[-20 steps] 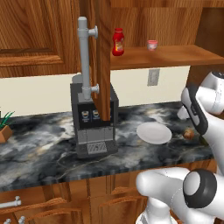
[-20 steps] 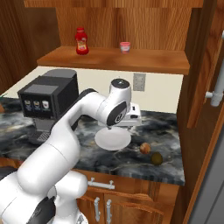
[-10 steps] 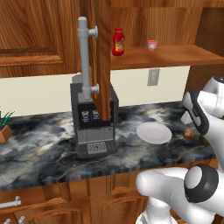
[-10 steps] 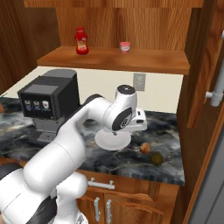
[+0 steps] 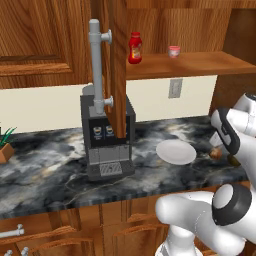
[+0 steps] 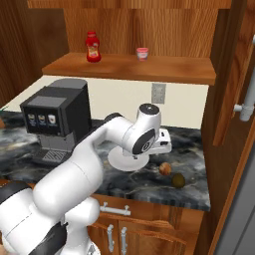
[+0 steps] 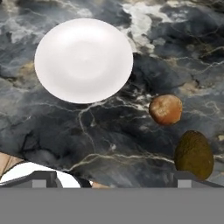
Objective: Pick the avocado and bread from the counter and place them on the plate. Then pick the jam from the cabinet and place it next to the plate. Lastly close the cabinet door.
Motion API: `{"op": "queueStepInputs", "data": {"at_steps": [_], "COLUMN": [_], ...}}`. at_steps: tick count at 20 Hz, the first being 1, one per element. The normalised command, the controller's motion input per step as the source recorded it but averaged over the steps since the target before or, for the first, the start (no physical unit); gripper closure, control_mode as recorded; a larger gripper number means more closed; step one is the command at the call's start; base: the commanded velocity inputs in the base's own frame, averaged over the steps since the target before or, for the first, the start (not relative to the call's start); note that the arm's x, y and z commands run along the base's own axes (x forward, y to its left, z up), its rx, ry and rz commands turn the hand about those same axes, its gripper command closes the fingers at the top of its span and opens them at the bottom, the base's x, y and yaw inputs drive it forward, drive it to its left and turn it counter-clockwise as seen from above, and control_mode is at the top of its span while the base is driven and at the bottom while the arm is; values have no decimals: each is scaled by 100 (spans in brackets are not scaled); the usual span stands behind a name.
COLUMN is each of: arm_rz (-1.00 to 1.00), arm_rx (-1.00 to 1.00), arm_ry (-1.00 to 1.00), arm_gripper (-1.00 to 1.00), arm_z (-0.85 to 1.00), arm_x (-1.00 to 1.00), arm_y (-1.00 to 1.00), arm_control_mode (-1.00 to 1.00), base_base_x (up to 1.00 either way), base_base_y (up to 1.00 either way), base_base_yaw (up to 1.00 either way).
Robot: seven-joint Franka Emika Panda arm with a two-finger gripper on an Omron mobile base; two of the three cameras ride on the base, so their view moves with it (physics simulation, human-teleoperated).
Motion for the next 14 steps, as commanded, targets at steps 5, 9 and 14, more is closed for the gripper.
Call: {"op": "queueStepInputs", "data": {"at_steps": [5,9,14], "arm_rz": [2,2,1], "arm_rx": [-2,-3,-3], "arm_ry": [0,2,3], "arm_gripper": [-100,-100,-100], "arm_z": [-20,-18,-19], "arm_x": [11,10,10], "arm_y": [-6,-5,-8], "arm_control_mode": [-100,-100,-100], "base_base_x": [0,0,0], "base_base_y": [0,0,0], "base_base_yaw": [0,0,0]}}
